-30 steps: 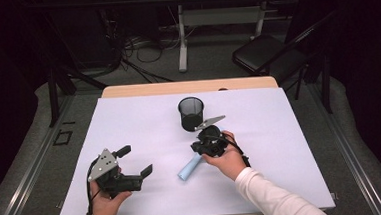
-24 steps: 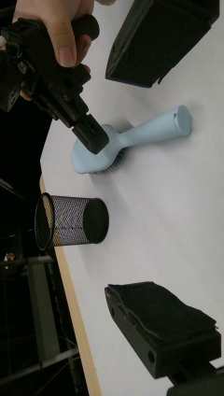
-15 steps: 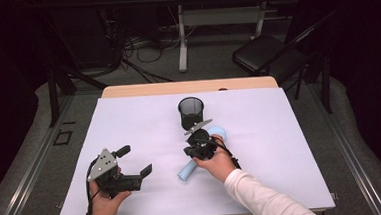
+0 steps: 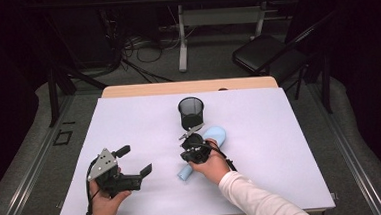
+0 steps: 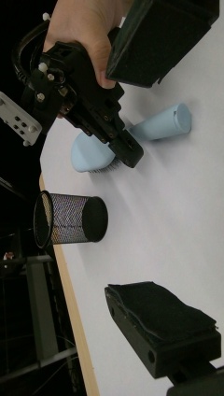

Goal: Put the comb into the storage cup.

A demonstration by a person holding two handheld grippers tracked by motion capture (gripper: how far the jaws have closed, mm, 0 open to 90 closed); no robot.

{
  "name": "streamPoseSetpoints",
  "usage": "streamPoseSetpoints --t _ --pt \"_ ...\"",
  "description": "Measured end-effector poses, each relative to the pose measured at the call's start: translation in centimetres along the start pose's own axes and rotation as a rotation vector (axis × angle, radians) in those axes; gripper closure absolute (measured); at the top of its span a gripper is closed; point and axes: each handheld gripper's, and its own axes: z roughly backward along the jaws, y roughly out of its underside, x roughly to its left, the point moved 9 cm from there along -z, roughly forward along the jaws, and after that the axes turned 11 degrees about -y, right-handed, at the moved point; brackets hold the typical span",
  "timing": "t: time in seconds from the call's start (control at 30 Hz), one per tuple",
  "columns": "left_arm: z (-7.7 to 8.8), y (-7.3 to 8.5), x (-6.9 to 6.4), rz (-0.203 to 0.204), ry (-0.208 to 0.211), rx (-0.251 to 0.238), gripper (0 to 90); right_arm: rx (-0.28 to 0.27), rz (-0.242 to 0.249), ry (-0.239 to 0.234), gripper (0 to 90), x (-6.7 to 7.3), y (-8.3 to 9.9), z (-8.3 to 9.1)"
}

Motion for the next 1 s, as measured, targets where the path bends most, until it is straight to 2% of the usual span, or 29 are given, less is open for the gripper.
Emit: streamPoseSetpoints --t 0.33,0.6,0.8,1.0 --pt "0.0 0.0 0.0 0.000 0.002 0.001 0.5 0.036 -0.005 -0.001 90.0 0.1 0.6 -0.4" --pt "0.0 0.0 0.0 0.002 -0.002 0.003 0.5 0.074 0.010 0.009 89.9 0.2 1.0 -0.6" --pt "0.0 0.0 -0.1 -0.001 0.006 0.003 0.5 0.090 0.023 0.015 89.9 0.2 1.3 -0.4" --pt "0.1 0.0 -0.1 -0.001 0.005 0.003 0.5 0.107 0.022 -0.001 90.0 0.3 1.8 0.0"
